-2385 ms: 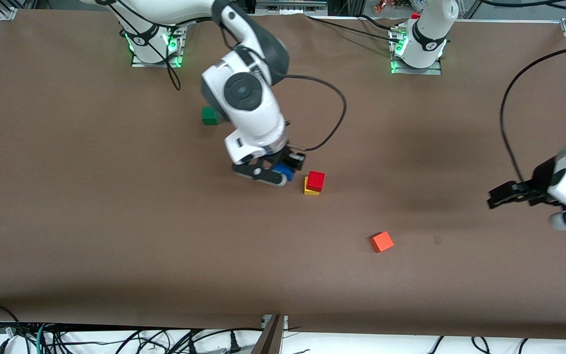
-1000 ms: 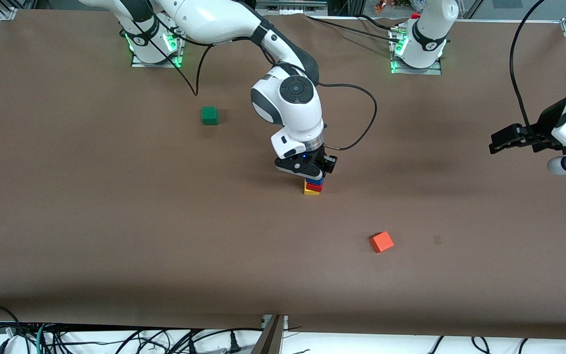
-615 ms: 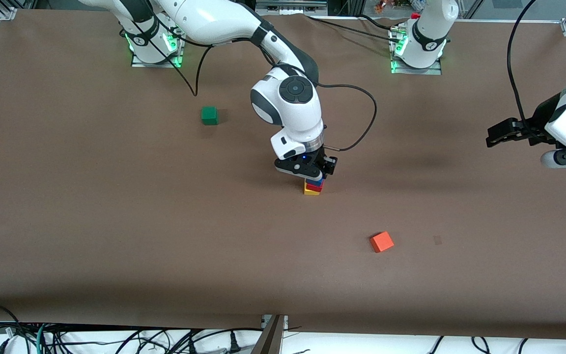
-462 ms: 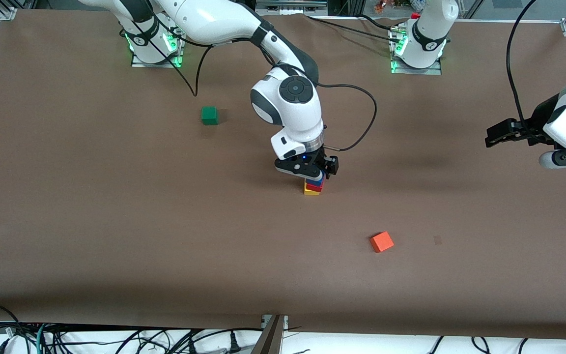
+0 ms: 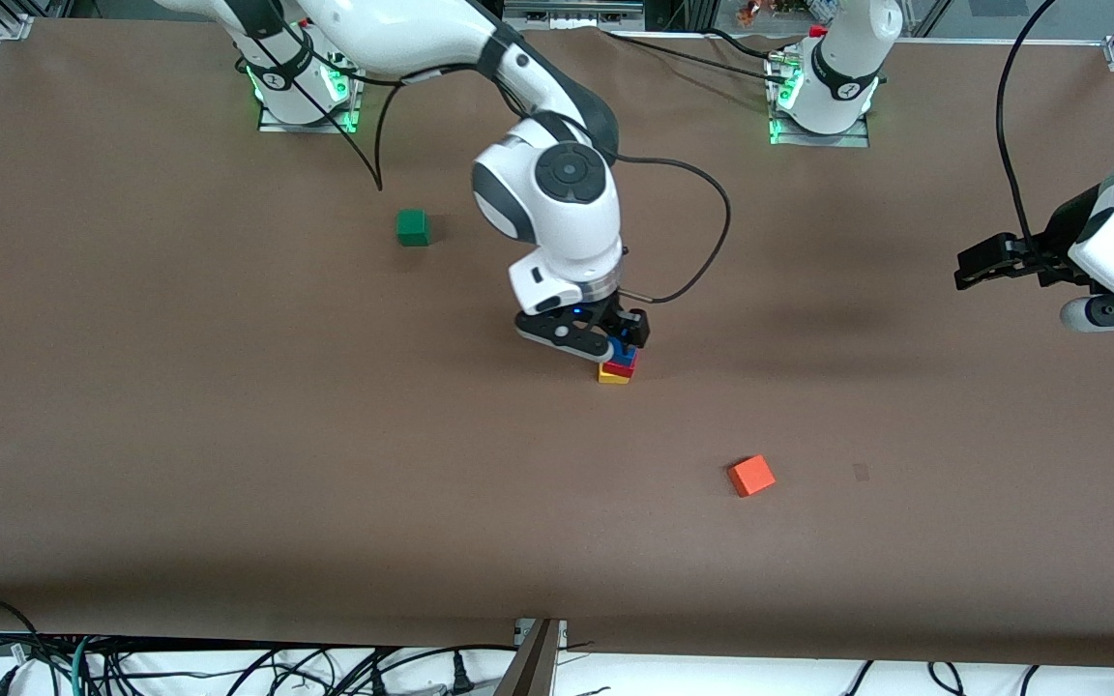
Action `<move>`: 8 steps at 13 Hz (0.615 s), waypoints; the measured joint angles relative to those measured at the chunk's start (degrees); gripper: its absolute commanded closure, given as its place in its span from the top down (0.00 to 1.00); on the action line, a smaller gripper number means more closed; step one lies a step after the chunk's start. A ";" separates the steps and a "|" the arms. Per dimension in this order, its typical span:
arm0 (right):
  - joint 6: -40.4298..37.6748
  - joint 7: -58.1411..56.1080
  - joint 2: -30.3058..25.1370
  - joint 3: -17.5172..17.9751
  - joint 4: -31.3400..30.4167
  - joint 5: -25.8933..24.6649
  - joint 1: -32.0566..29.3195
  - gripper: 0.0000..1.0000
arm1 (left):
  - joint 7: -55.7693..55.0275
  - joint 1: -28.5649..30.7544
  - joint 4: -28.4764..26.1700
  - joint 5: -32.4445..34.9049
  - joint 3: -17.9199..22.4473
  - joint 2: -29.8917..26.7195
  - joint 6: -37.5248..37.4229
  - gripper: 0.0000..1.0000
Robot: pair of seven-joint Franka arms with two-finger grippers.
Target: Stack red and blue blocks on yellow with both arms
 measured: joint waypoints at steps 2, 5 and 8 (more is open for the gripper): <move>-6.33 -2.66 -4.76 -0.28 0.27 -0.01 -3.28 1.00 | 0.00 -0.04 0.00 0.00 -0.06 0.00 0.00 1.00; -14.37 -13.41 -10.32 -0.43 -0.19 1.56 -12.14 1.00 | 0.00 -0.09 0.00 0.00 -0.12 0.00 0.00 1.00; -17.39 -29.28 -15.57 -0.51 -5.23 6.43 -21.49 1.00 | 0.00 -0.08 0.00 0.00 -0.09 0.00 0.00 1.00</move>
